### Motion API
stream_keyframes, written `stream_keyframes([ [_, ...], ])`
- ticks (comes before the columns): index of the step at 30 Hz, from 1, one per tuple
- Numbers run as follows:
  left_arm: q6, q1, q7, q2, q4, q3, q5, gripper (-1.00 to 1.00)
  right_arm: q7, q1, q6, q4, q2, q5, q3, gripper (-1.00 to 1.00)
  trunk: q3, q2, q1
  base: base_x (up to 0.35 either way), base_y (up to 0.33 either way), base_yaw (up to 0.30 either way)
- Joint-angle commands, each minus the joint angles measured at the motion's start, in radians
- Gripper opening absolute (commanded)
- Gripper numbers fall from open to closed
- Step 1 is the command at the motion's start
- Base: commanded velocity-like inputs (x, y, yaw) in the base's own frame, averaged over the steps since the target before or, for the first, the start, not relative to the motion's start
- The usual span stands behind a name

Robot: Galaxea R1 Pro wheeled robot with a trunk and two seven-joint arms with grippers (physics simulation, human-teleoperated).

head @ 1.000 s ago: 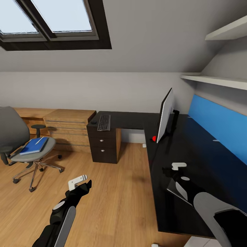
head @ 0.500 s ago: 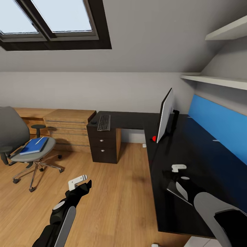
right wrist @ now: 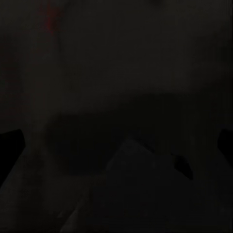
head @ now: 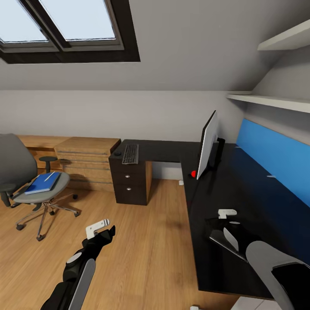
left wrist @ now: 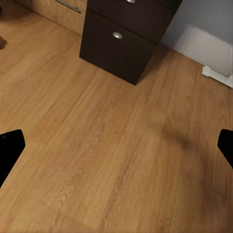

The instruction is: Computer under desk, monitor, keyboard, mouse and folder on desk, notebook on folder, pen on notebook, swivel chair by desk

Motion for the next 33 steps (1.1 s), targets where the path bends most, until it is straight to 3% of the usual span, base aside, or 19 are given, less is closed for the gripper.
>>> stream_keyframes([
  [1, 0.003, -0.001, 0.006, -0.001, -0.005, 0.0, 0.011, 1.0, -0.001, 0.0, 0.006, -0.002, -0.007, -0.009, 0.008, 1.0, -0.001, -0.001, 0.0, 0.0, 0.0, 0.0],
  [19, 0.002, -0.001, 0.009, -0.003, -0.011, -0.001, 0.011, 1.0, -0.001, 0.0, 0.006, -0.004, -0.025, -0.009, 0.008, 1.0, -0.054, -0.12, 0.065, 0.0, 0.0, 0.0],
  [33, 0.003, -0.001, 0.007, -0.002, -0.005, -0.001, 0.011, 1.0, -0.003, 0.0, 0.025, -0.003, -0.025, -0.009, 0.007, 1.0, -0.054, -0.12, 0.065, 0.0, 0.0, 0.0],
])
